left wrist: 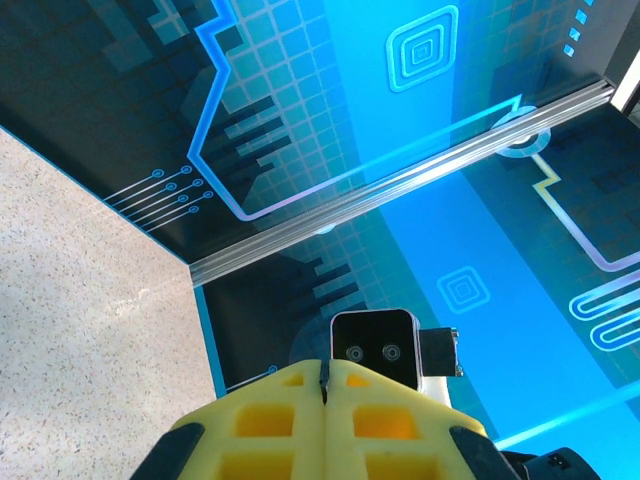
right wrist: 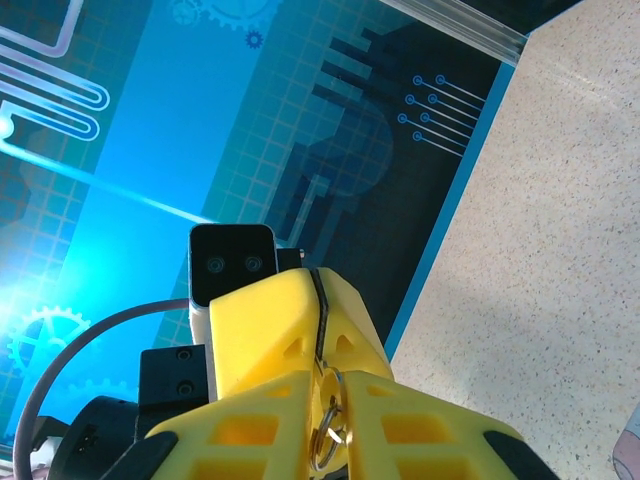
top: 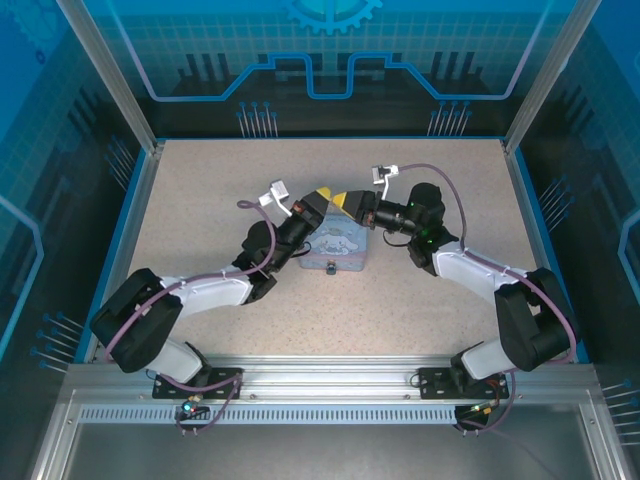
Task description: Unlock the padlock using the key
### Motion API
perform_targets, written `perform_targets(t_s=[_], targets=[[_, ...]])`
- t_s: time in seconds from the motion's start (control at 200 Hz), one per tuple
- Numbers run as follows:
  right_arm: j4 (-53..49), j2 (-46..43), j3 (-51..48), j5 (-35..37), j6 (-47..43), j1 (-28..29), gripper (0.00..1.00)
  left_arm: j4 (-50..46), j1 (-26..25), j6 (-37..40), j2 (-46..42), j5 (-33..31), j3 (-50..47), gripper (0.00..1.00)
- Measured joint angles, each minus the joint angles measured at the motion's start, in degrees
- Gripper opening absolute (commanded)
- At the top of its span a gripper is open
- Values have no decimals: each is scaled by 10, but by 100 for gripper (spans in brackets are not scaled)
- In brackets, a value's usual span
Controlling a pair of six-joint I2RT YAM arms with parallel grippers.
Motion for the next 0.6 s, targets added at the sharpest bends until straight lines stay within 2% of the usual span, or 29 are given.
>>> perform_targets(t_s=[0.095, 0.21, 0.46, 0.48, 0.53, 0.6], targets=[[0, 2, 0, 0, 0, -1, 11, 0, 0, 0, 0, 0, 0, 0], [0, 2, 0, 0, 0, -1, 0, 0, 0, 0, 0, 0, 0, 0], [0, 2, -1, 0, 2, -1, 0, 0, 0, 0, 0, 0, 0, 0], [0, 2, -2, 0, 2, -1, 0, 0, 0, 0, 0, 0, 0, 5], [1, 2, -3, 0, 2, -1, 0, 0, 0, 0, 0, 0, 0, 28], [0, 1, -7, 0, 1, -1, 0, -1, 0, -2, 0, 0, 0, 47]])
